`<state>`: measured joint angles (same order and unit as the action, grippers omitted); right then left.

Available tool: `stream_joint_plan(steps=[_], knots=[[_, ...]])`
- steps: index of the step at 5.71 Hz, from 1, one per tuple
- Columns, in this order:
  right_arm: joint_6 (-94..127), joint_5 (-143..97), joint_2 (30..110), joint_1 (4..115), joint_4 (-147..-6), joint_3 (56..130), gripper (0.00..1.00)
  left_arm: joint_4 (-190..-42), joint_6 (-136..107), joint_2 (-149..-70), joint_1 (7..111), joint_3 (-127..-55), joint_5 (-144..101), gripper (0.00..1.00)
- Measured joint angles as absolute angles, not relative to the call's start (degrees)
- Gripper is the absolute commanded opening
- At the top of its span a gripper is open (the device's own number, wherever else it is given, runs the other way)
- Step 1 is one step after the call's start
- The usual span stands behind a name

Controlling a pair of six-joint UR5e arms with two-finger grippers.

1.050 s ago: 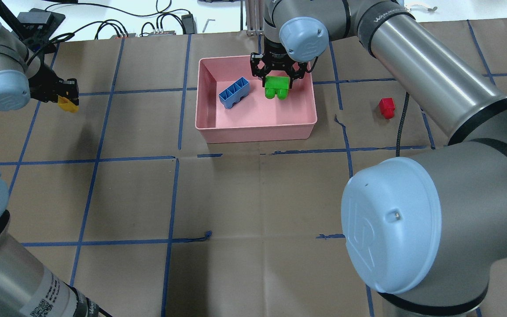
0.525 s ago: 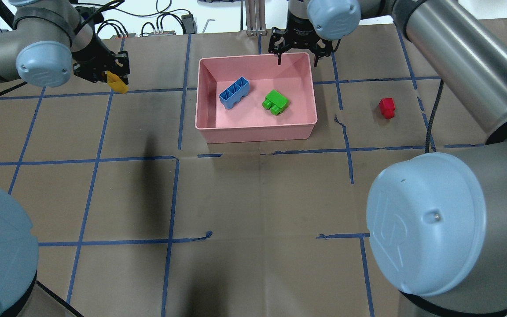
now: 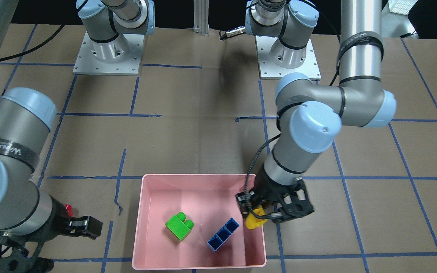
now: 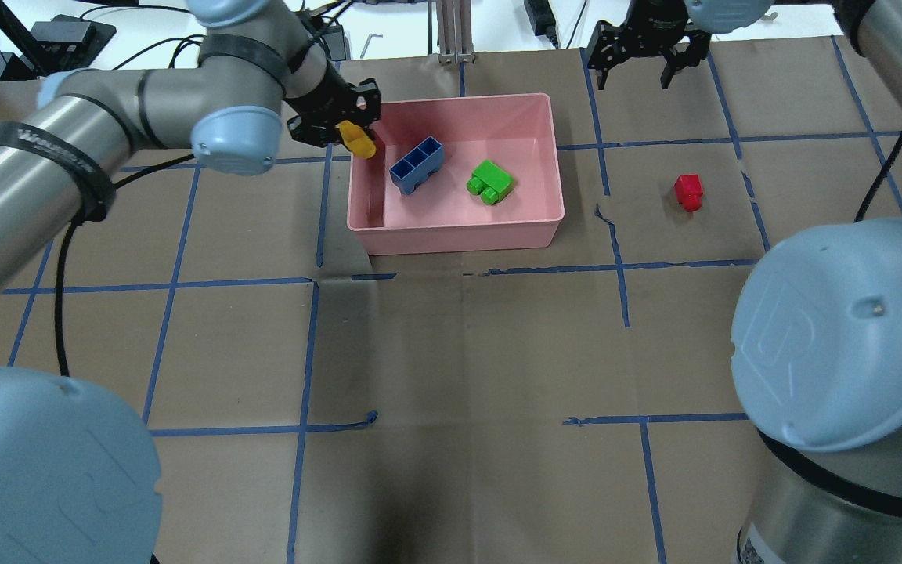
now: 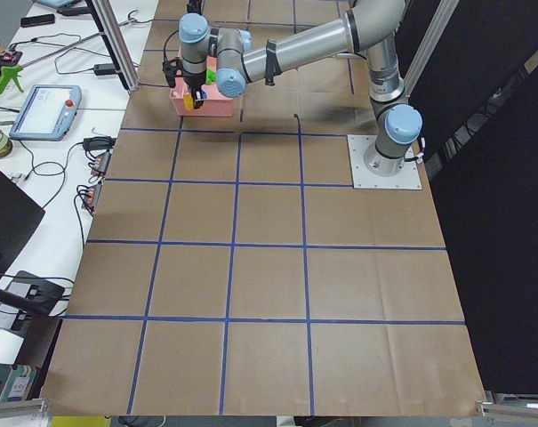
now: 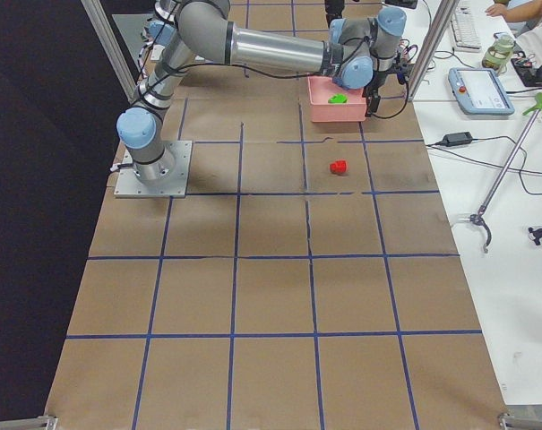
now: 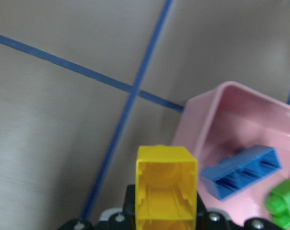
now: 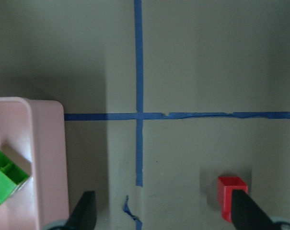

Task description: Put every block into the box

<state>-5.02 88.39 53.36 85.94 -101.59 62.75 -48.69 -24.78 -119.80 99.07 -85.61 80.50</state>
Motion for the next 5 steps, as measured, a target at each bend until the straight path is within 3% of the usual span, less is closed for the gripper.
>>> stream_joint_plan(steps=[1, 5], knots=[[-9.7, 88.4, 53.2, 83.1, -102.7, 65.3, 0.99, -45.2, -25.2, -121.9, 103.1, -86.0, 81.0, 0.99], [-17.0, 88.9, 53.4, 77.4, -120.1, 84.7, 0.98, -48.2, -18.9, -119.0, 102.2, -85.6, 81.4, 1.0]])
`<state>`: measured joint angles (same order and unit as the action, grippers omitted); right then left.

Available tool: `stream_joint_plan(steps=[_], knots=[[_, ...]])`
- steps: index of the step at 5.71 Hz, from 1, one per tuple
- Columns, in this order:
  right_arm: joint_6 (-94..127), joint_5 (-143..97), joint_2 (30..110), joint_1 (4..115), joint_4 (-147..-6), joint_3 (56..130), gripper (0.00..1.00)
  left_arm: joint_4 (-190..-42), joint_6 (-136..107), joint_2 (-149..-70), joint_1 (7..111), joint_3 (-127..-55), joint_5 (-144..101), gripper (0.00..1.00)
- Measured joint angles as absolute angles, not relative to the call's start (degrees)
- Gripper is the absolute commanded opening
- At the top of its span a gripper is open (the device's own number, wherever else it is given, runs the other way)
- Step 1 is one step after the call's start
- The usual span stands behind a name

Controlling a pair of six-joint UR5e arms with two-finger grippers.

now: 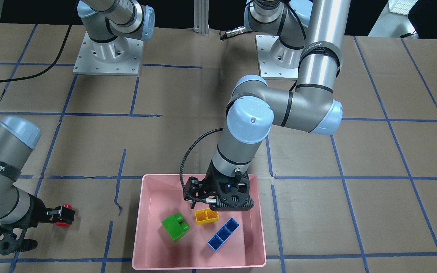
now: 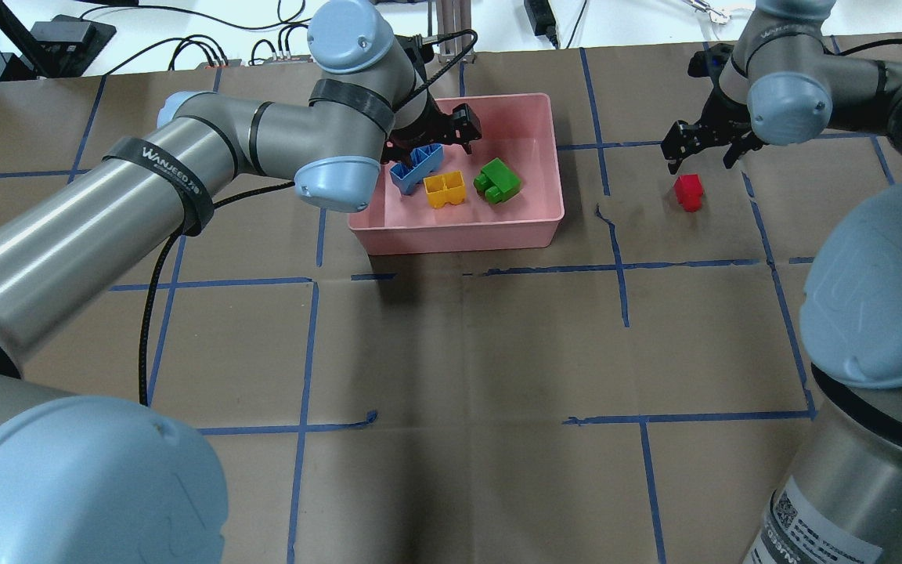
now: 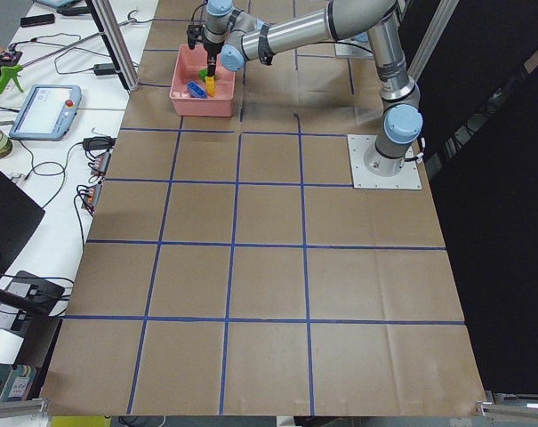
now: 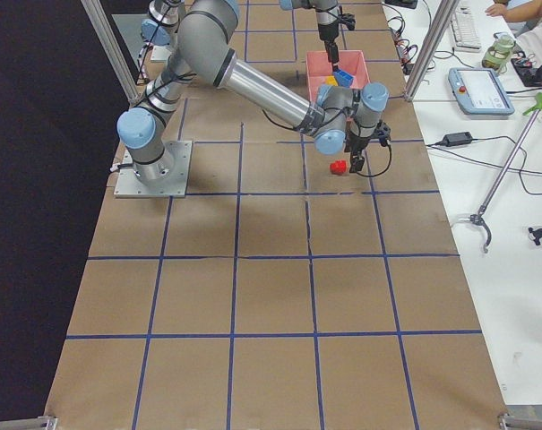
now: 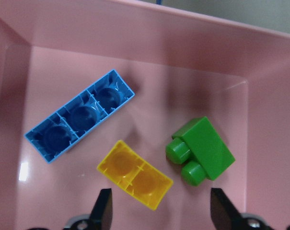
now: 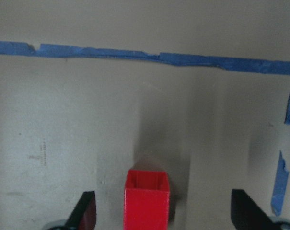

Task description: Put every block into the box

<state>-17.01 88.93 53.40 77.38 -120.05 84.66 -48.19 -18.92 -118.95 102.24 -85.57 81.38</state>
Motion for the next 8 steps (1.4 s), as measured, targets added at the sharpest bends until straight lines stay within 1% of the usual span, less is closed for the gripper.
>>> stream_joint_plan(steps=[1, 2, 3, 4, 6, 7, 8], knots=[[-17.0, 88.9, 53.3, 77.3, -121.4, 86.6, 0.67, -54.3, -16.0, -114.7, 100.0, -85.7, 81.4, 1.0], [-17.1, 89.0, 53.4, 77.3, -121.4, 87.2, 0.4, -62.5, -11.9, -109.4, 97.8, -86.1, 82.8, 1.0], [-17.1, 89.1, 53.5, 77.3, -121.1, 87.3, 0.29, -70.7, -8.7, -104.4, 96.1, -86.2, 84.7, 1.0], [-17.1, 89.1, 53.6, 77.3, -121.0, 87.2, 0.27, -77.7, -7.3, -100.8, 95.4, -85.6, 87.3, 1.0], [-17.1, 89.1, 54.6, 77.3, -120.6, 85.6, 0.28, -82.7, -2.3, -97.2, 95.1, -85.2, 90.6, 1.0], [-17.1, 89.0, 56.0, 77.3, -118.6, 83.4, 0.29, -83.5, 2.3, -96.7, 94.7, -85.0, 91.0, 1.0], [-16.7, 88.8, 57.5, 77.8, -113.6, 79.5, 0.29, -84.5, 4.0, -96.4, 94.4, -84.8, 91.0, 1.0]])
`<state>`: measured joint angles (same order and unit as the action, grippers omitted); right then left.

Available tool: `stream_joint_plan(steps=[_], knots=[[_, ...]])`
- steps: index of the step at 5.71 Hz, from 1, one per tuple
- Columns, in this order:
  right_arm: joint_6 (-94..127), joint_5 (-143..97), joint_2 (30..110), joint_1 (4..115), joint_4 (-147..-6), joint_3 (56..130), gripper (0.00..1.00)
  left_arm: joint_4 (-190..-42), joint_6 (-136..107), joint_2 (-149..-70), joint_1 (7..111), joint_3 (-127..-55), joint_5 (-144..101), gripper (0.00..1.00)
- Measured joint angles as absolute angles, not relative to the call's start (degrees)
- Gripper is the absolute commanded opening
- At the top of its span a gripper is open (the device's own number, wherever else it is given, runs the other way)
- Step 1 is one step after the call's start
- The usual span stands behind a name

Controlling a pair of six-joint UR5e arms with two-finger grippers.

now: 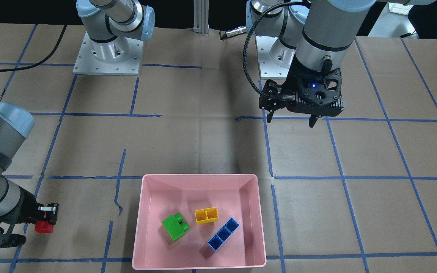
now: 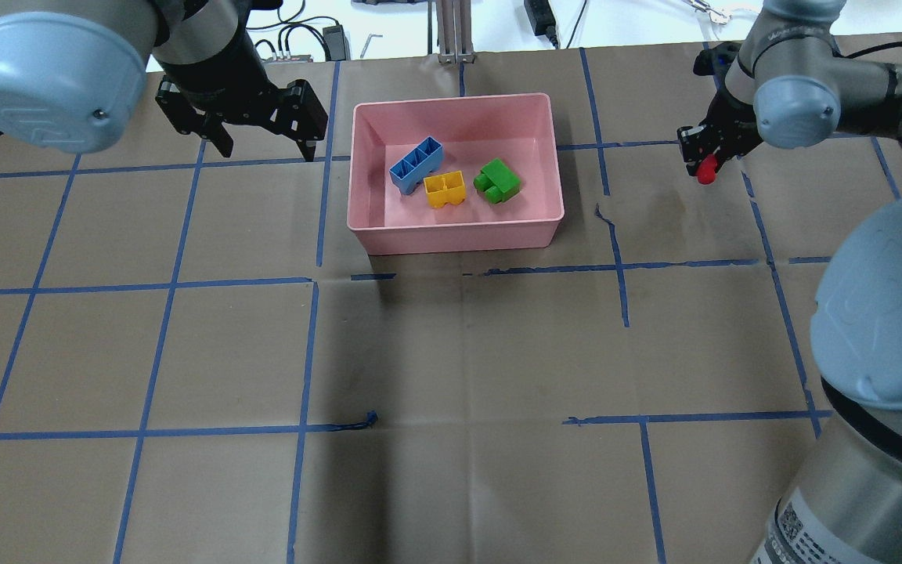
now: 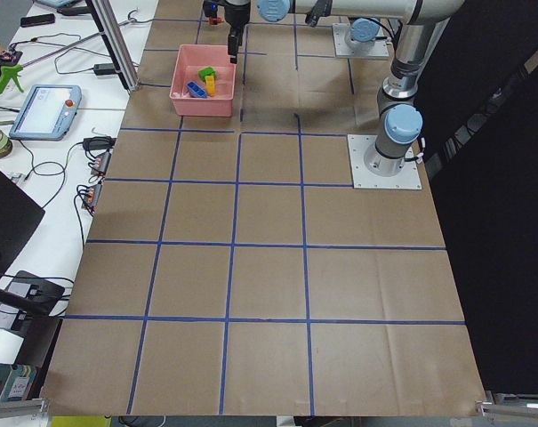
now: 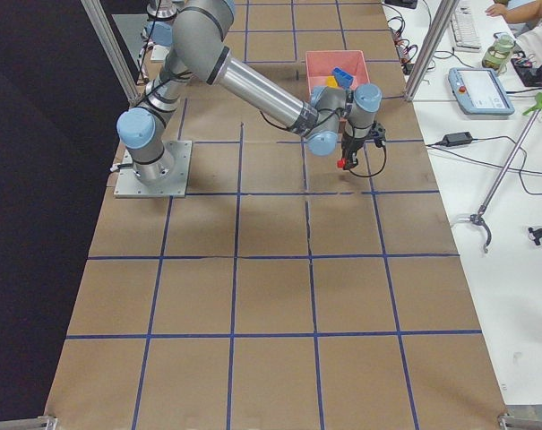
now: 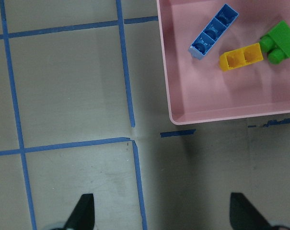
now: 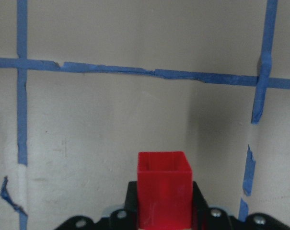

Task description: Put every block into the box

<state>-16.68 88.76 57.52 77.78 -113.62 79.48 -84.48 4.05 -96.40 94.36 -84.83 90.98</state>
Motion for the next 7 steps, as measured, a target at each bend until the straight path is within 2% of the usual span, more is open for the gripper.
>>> stream_joint_plan(steps=[2, 5, 6, 7], knots=[[-8.5, 88.3, 59.0, 82.5, -102.7, 70.4, 0.29, -85.2, 4.6, -95.7, 93.9, -84.7, 91.0, 1.0], [17.0, 88.1, 55.2, 98.6, -102.2, 64.6, 0.29, -85.6, 4.7, -95.2, 93.7, -84.7, 91.1, 1.0], [23.2, 88.1, 52.3, 103.0, -102.8, 63.1, 0.37, -85.8, 4.7, -95.0, 93.7, -84.6, 91.2, 1.0], [26.1, 88.1, 49.4, 105.6, -103.3, 62.6, 0.76, -86.7, 4.6, -94.3, 93.7, -84.7, 91.2, 1.0]])
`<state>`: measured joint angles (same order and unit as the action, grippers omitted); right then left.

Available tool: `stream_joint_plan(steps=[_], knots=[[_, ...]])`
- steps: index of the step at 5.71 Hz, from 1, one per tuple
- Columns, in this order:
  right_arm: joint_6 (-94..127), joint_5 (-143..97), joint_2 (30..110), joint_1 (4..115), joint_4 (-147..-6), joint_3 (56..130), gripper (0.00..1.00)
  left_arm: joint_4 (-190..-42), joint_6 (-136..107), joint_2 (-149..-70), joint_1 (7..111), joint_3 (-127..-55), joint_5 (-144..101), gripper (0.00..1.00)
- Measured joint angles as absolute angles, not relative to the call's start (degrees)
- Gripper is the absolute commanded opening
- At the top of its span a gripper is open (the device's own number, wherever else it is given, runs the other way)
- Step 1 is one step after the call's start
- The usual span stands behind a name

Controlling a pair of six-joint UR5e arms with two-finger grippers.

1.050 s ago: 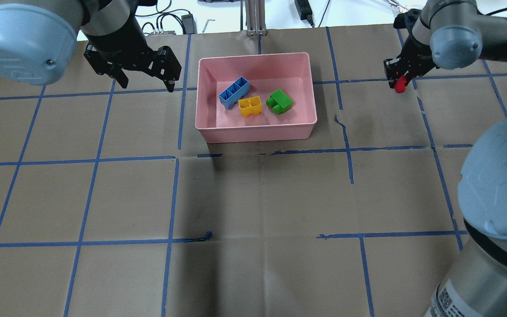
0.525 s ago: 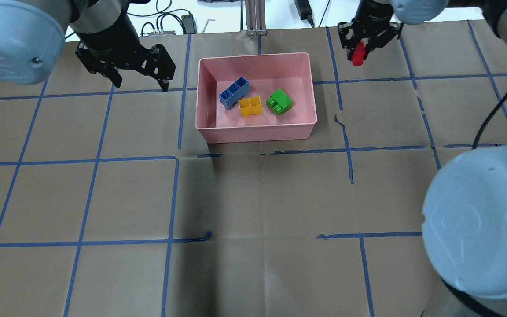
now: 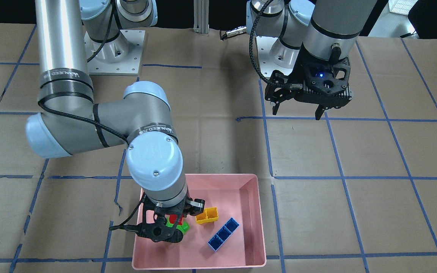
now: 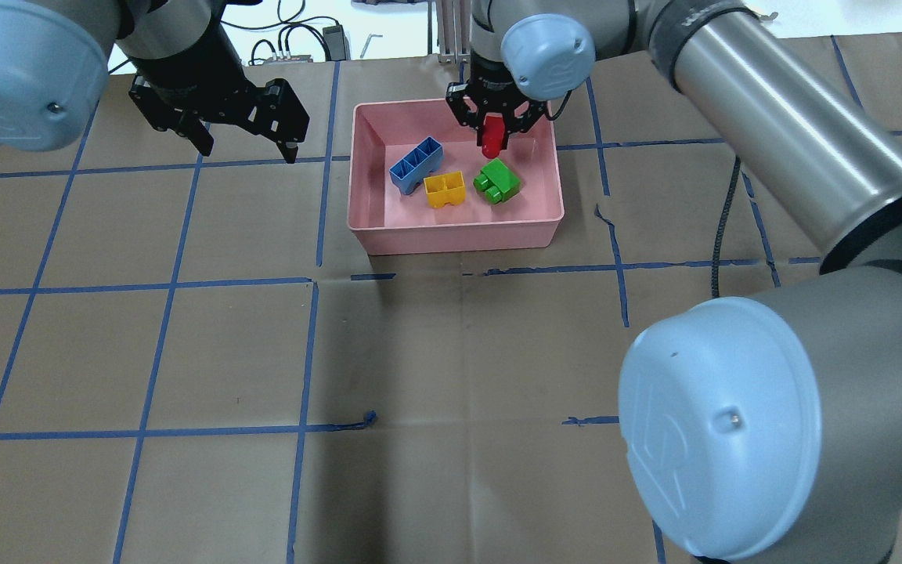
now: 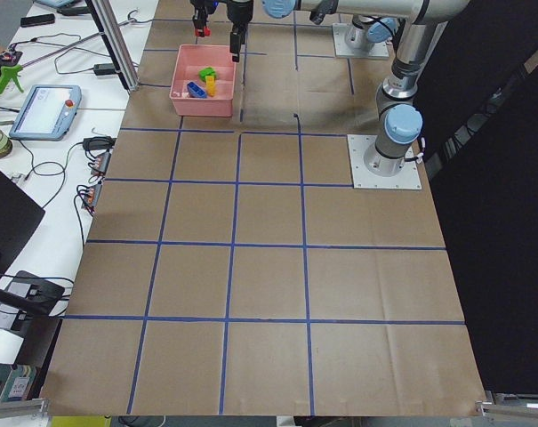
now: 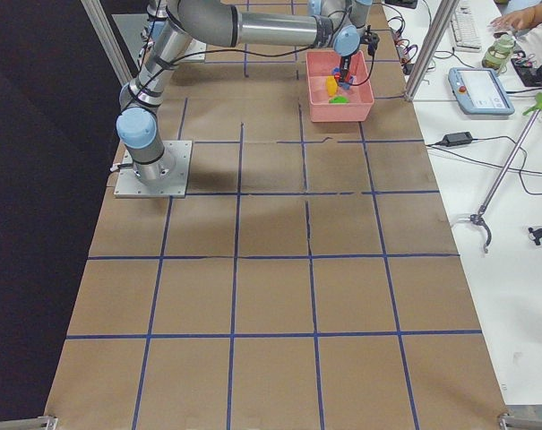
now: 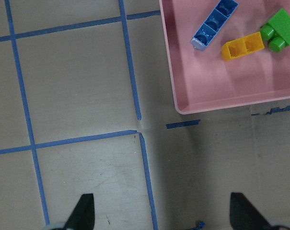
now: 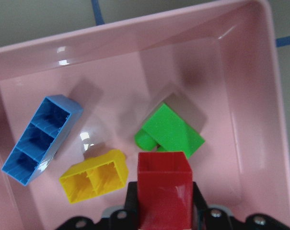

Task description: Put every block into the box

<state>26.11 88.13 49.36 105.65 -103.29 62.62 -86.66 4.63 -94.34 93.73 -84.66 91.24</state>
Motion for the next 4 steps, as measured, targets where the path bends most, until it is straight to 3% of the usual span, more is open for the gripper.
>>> stream_joint_plan(steps=[1, 4], knots=[[26.9, 88.2, 47.7, 106.5, -103.6, 62.6, 0.99, -87.9, 4.6, -93.5, 93.7, -84.7, 91.3, 1.0], [25.9, 88.2, 50.8, 104.2, -103.2, 62.4, 0.99, -88.8, 4.6, -92.8, 93.8, -84.8, 91.4, 1.0]])
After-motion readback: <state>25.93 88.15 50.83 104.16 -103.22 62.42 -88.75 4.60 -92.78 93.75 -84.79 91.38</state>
